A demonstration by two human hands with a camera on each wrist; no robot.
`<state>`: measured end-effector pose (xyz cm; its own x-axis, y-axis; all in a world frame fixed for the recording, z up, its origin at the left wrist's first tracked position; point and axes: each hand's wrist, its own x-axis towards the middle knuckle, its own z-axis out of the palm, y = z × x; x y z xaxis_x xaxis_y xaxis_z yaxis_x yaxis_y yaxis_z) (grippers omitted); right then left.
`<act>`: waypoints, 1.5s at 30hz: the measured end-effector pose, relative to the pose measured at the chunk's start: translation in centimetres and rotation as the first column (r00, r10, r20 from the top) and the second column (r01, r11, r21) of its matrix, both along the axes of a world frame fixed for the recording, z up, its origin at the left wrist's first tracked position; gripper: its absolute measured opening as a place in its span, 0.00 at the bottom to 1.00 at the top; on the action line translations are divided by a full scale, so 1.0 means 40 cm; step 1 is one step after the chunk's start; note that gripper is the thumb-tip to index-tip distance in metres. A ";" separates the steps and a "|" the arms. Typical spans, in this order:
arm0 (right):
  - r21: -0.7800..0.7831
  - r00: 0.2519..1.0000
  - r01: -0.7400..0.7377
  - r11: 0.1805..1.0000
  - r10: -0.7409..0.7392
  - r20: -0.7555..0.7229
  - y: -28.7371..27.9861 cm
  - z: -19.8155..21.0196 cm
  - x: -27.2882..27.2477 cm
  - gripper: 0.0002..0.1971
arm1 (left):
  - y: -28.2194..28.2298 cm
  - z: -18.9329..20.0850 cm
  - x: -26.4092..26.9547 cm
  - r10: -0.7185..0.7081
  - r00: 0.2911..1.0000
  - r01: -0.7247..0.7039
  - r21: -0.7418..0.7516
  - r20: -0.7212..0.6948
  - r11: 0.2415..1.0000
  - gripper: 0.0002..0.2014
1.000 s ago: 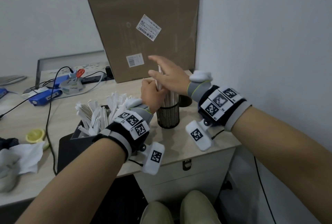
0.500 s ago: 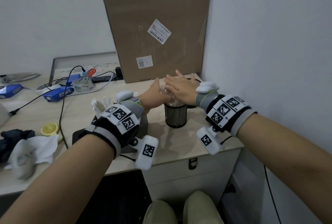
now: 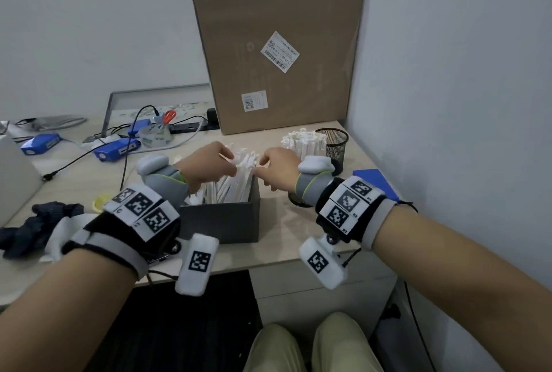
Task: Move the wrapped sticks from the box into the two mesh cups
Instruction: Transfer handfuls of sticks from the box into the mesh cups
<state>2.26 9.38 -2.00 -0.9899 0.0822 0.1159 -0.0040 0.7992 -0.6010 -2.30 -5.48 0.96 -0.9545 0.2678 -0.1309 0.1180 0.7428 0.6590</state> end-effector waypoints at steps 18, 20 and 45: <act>-0.321 0.971 0.017 0.947 0.061 0.230 -0.009 -0.019 -0.034 0.16 | 0.086 -0.071 0.026 -0.069 0.985 -0.017 -0.484 -0.160 0.875 0.12; -0.319 0.972 0.016 0.948 0.060 0.228 -0.010 -0.017 -0.034 0.16 | 0.085 -0.072 0.021 -0.068 0.983 -0.021 -0.467 -0.173 0.884 0.14; -0.297 0.971 0.038 0.954 0.035 0.237 -0.015 -0.021 -0.029 0.16 | 0.030 -0.046 0.014 0.125 0.992 -0.103 0.371 -0.036 0.923 0.07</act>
<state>1.12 8.79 -2.84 -0.9854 0.0782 -0.1516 0.1685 0.5833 -0.7946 -1.76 -4.29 -0.89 -0.9844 0.1758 0.0124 0.0932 0.4599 0.8831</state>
